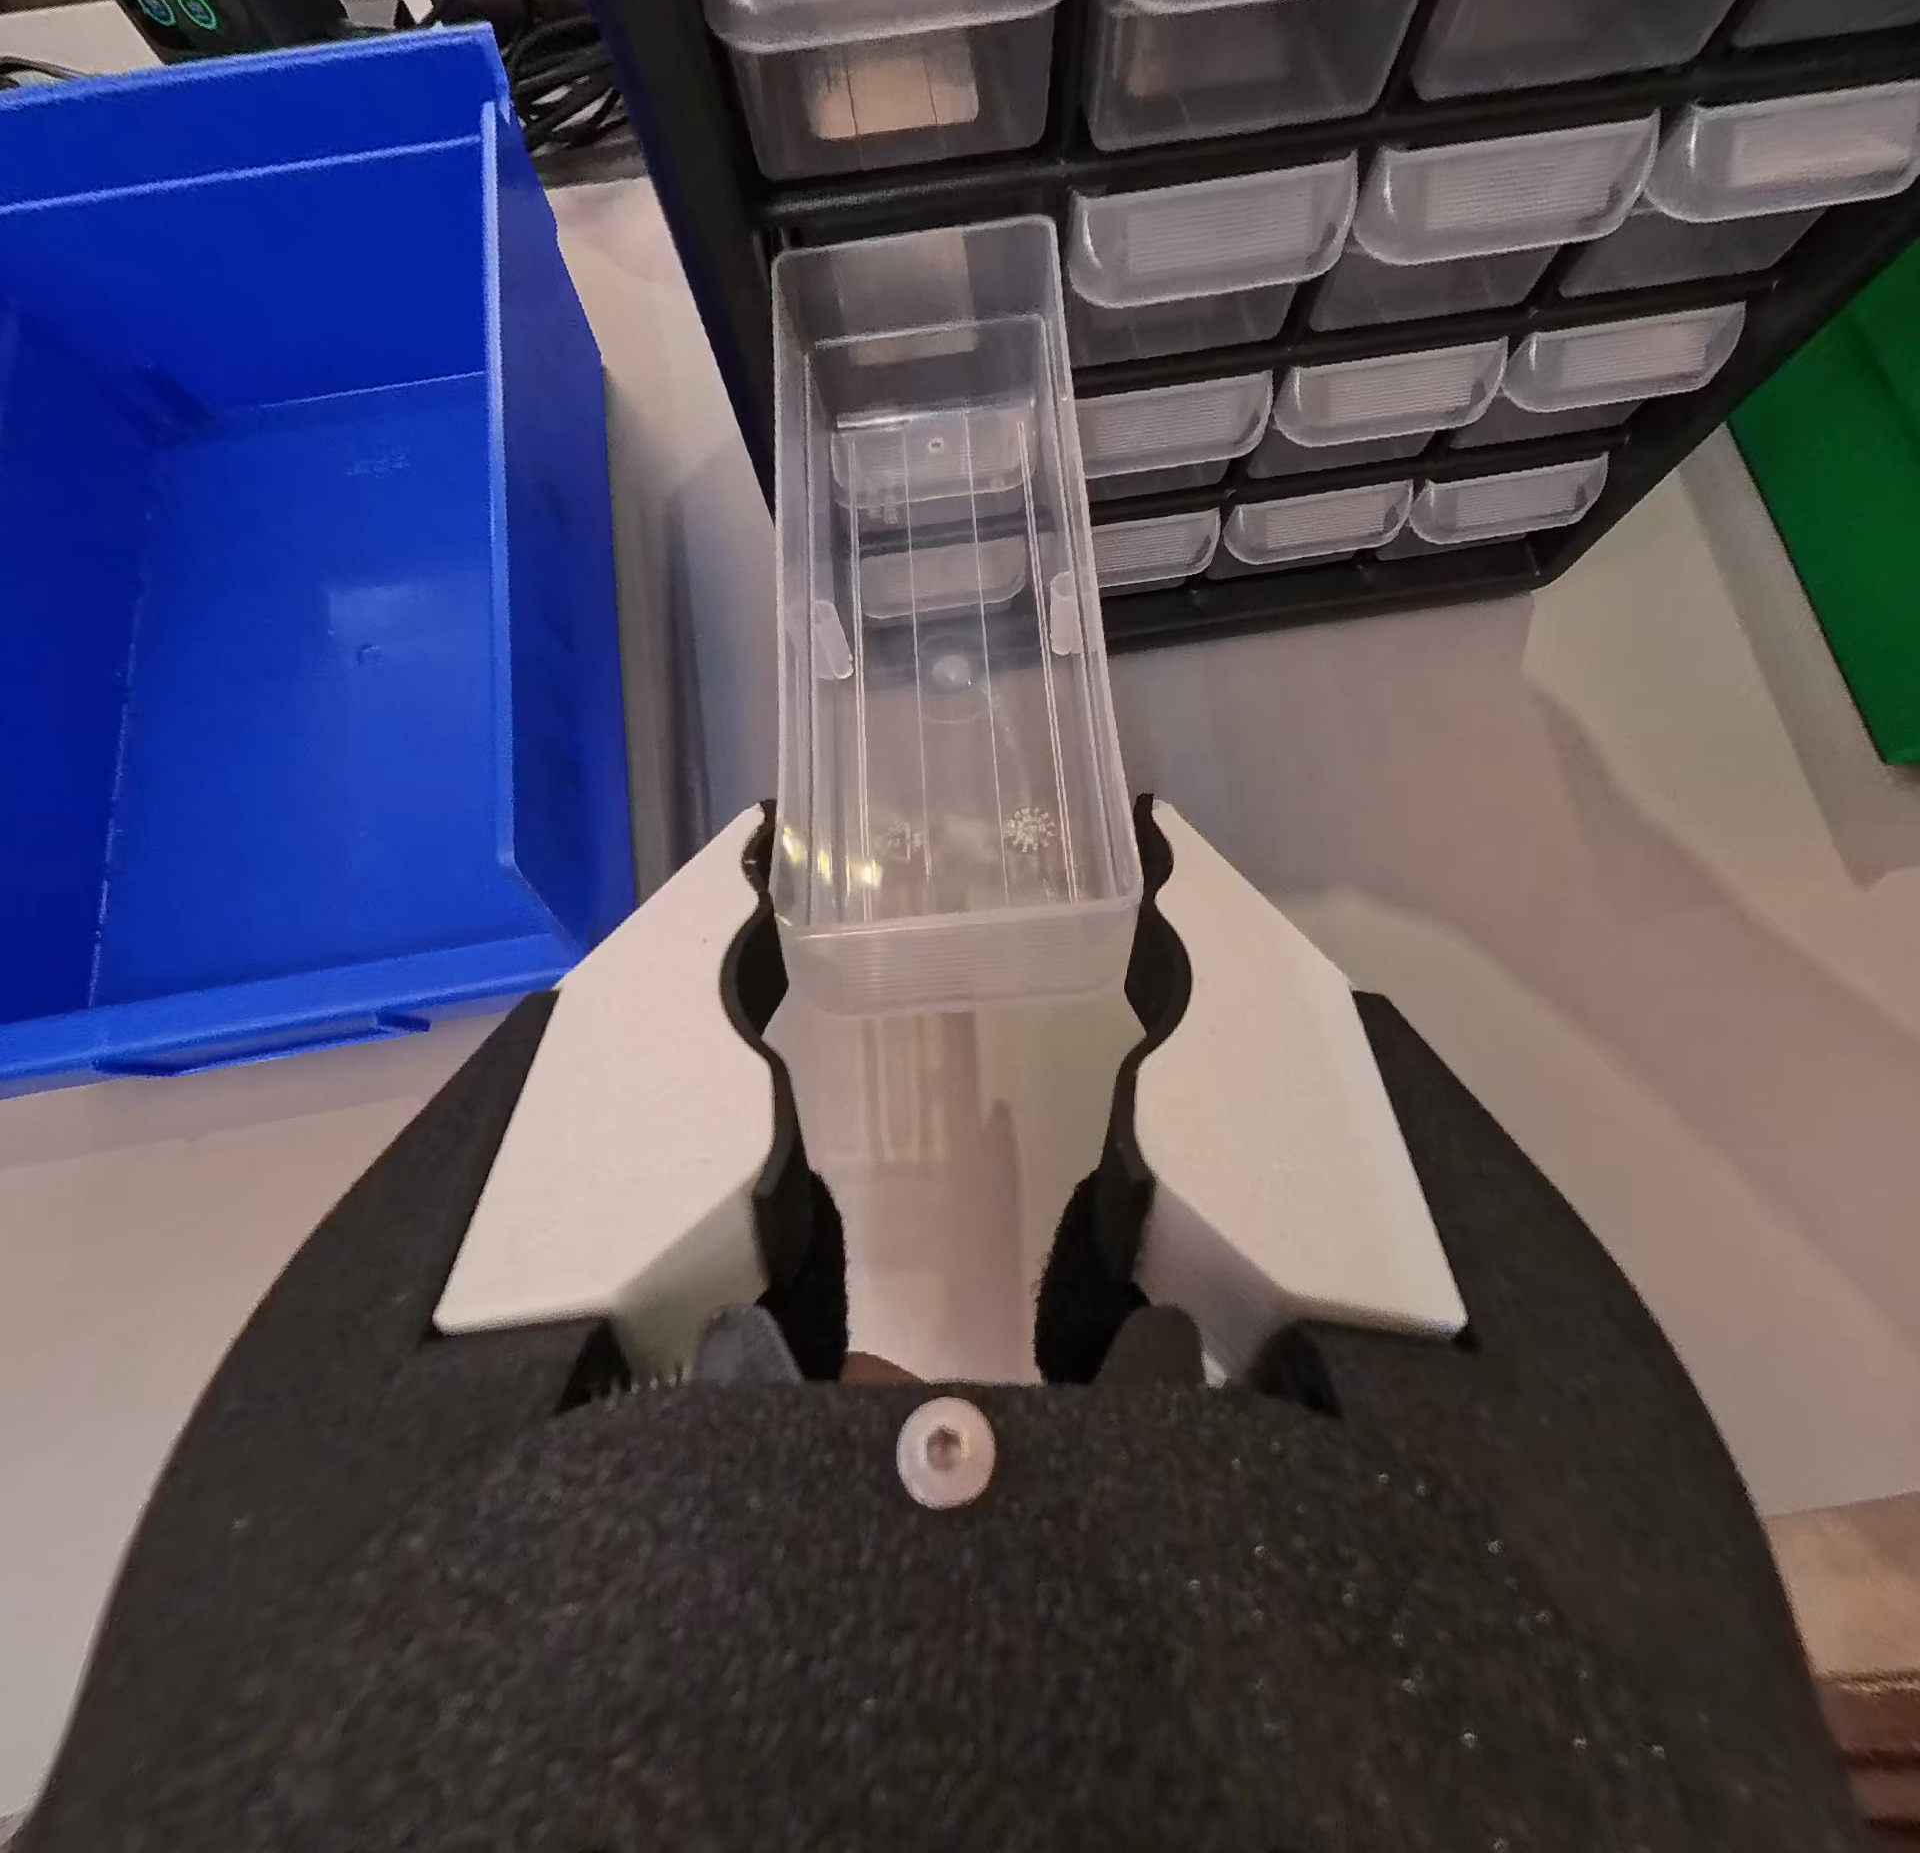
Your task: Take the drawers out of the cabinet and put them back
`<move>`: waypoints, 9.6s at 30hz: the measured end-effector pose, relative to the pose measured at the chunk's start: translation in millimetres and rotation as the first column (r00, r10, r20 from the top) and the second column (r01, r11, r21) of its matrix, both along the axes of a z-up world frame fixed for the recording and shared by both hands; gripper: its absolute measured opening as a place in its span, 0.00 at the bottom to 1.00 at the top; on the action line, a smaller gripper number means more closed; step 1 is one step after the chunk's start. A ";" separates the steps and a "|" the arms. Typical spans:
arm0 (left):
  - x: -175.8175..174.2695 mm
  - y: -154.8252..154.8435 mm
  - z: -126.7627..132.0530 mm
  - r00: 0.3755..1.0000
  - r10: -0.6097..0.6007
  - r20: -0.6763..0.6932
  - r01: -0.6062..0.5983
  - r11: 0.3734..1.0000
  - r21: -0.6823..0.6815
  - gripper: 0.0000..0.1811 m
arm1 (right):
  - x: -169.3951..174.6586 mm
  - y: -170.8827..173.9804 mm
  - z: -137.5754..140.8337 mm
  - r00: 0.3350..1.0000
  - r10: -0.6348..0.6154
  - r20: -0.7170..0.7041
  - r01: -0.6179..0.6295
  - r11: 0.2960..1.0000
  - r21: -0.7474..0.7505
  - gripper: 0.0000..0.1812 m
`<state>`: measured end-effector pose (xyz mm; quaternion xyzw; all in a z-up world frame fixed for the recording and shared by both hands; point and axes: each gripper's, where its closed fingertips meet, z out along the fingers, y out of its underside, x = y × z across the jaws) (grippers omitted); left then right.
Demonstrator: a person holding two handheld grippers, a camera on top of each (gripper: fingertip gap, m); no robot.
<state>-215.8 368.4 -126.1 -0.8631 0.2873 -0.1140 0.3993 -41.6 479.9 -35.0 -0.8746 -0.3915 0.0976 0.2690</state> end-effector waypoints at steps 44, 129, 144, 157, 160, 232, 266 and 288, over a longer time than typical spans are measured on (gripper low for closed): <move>34.1 34.0 24.1 0.965 -0.049 0.258 -0.022 0.963 0.267 0.45 | 0.0 0.0 0.0 1.000 -0.002 -0.007 0.002 1.000 0.009 0.00; -129.6 -24.5 -36.6 0.961 -0.122 0.248 0.101 0.990 0.096 0.27 | -18.3 -304.6 -121.3 0.705 -0.534 -0.467 0.700 0.629 0.338 0.19; -129.9 -23.0 -41.8 0.956 -0.121 0.267 0.109 0.992 0.060 0.27 | -14.8 -303.4 -120.6 0.691 -0.543 -0.477 0.715 0.613 0.336 0.19; -130.6 -22.5 -44.4 0.960 -0.117 0.255 0.107 0.993 0.052 0.26 | -10.7 -304.1 -120.6 0.675 -0.548 -0.493 0.727 0.607 0.320 0.18; -130.5 -22.6 -44.9 0.961 -0.118 0.250 0.108 0.993 0.053 0.26 | -9.9 -304.0 -120.9 0.675 -0.550 -0.491 0.728 0.606 0.322 0.18; -72.1 -25.1 -36.6 0.966 -0.247 -0.072 0.255 0.886 0.387 0.19 | -12.6 -301.3 -141.9 0.671 -0.557 -0.489 0.716 0.658 0.233 0.19; -66.7 -74.2 -25.7 0.932 -0.358 0.062 0.328 0.902 0.282 0.22 | -95.4 -293.0 -166.0 0.811 -0.385 -0.440 0.477 0.871 0.117 0.25; -62.5 -66.3 -40.3 0.944 -0.306 0.124 0.279 0.940 0.195 0.21 | 2.6 -50.7 38.2 0.987 0.055 0.154 -0.076 0.989 0.130 0.00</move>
